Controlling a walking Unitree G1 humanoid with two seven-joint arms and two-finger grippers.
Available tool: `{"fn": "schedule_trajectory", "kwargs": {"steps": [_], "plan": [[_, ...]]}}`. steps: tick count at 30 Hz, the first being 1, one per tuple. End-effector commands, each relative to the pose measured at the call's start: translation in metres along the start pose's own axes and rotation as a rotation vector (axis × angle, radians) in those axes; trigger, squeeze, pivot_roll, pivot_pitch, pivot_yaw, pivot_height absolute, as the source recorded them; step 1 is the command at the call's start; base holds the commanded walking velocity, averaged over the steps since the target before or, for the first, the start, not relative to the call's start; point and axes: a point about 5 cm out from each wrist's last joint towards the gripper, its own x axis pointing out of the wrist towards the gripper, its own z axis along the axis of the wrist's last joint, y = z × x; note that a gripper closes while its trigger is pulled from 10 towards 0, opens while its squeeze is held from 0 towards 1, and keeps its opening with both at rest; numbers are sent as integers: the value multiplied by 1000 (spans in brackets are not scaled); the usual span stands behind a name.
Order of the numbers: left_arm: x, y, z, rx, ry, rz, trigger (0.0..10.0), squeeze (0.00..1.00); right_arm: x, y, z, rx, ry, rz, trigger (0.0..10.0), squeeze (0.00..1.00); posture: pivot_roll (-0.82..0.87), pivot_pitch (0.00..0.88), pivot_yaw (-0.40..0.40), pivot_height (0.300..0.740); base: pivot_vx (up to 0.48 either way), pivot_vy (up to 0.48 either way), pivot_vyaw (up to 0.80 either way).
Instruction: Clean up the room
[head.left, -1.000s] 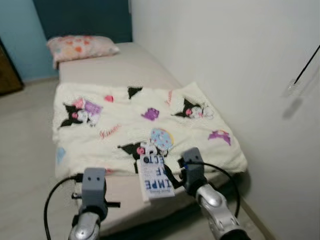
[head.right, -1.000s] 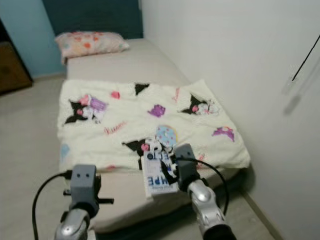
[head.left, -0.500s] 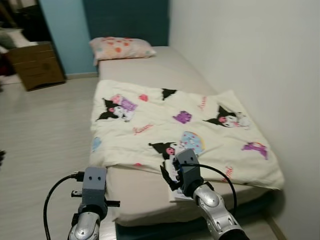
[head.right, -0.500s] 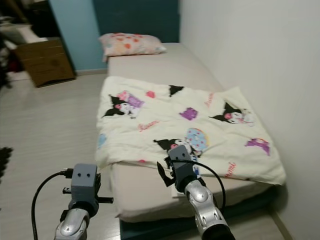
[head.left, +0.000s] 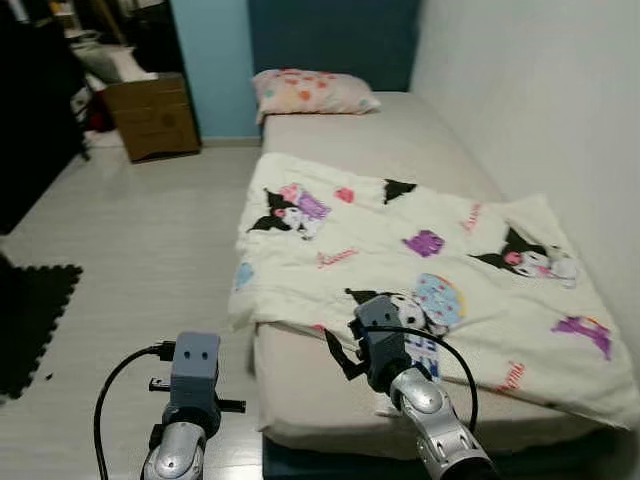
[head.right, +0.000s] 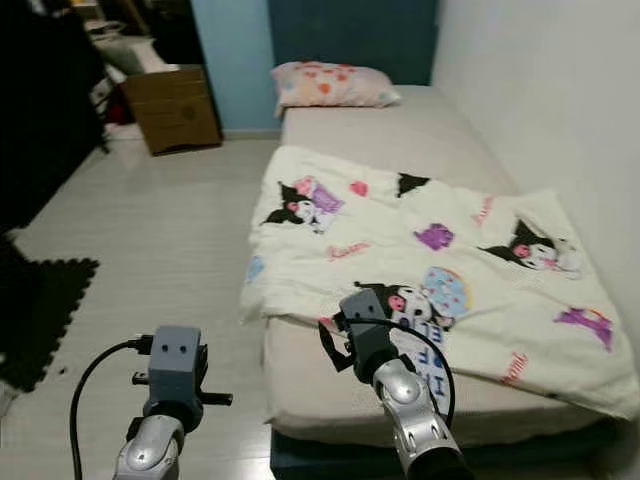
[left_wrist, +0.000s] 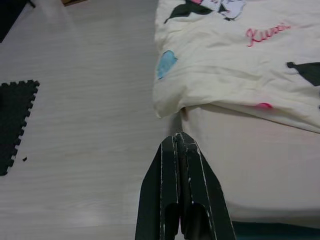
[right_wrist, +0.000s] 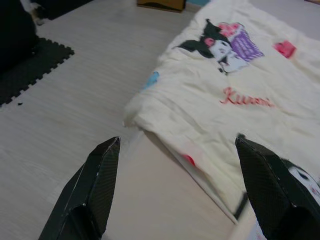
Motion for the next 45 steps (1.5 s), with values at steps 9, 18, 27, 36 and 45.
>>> {"fn": "schedule_trajectory", "kwargs": {"steps": [9,18,27,36,45], "plan": [[-2,1,-6,23,32,-14,10000,0,-3,-4,-4,15,5,-34,10000,0,-36,135,-35,740,0,0,800],[-2,0,-6,48,39,-28,10000,0,-4,-8,-5,51,4,-72,10000,0,-35,138,-29,740,0,0,0],[-1,1,-6,45,50,-28,10000,0,-4,-7,-6,57,9,-69,10000,0,-34,137,-31,740,0,-251,0],[-1,1,-6,38,53,-20,10000,0,-5,-6,-7,59,10,-64,10000,0,-38,129,-35,740,0,-378,0],[0,1,-6,33,52,-18,10000,0,-5,-7,-7,59,11,-62,10000,0,-41,125,-38,740,0,-373,0]]}}
